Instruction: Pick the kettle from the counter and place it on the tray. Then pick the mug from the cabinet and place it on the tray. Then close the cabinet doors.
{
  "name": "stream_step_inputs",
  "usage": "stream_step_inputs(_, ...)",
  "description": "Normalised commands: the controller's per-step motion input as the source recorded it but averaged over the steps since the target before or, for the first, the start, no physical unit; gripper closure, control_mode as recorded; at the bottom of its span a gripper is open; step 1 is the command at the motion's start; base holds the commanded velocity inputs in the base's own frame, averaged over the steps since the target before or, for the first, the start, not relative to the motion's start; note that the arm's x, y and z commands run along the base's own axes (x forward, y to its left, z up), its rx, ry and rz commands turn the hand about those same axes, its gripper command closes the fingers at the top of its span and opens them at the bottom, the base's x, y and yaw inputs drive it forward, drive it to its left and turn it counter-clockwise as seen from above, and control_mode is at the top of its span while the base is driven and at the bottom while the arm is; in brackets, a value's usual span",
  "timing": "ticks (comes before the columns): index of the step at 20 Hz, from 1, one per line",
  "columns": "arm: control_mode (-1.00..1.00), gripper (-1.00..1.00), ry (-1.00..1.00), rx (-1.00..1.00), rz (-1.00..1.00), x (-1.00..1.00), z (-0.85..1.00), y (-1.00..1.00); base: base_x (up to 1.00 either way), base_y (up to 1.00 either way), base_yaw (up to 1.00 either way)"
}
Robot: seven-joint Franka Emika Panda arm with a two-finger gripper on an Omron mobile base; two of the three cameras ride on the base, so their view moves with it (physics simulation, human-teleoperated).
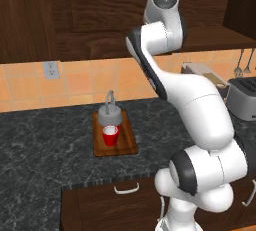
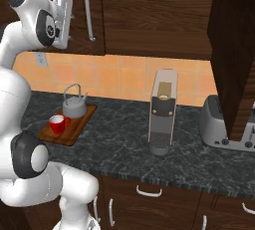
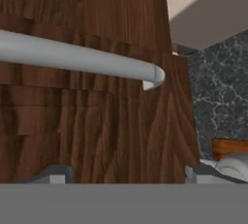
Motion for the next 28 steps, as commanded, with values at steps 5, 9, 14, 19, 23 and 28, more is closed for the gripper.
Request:
stream_step_inputs(5,-1.0,-1.0,0.02,0.01,0.06,-0.21,-0.35,0.01,0.0,0.0,0.0)
stream_step_inputs(9,-1.0,-1.0,0.0,0.01,0.07,-0.55,-0.02,0.0,0.0,0.0,0.0)
stream_step_inputs(14,-1.0,-1.0,0.0,0.0,0.14,-0.69,0.0,0.0,0.0,0.0,0.0)
stream_step_inputs(19,-1.0,-1.0,0.0,-0.1,0.18,-0.8,0.0,0.0,0.0,0.0,0.0)
stream_step_inputs(23,-1.0,-1.0,-0.08,-0.23,0.22,-0.87,-0.01,0.0,0.0,0.0,0.0)
stream_step_inputs(28,-1.0,-1.0,-0.25,-0.42,0.23,-0.74,-0.11,-0.03,0.0,0.0,0.0)
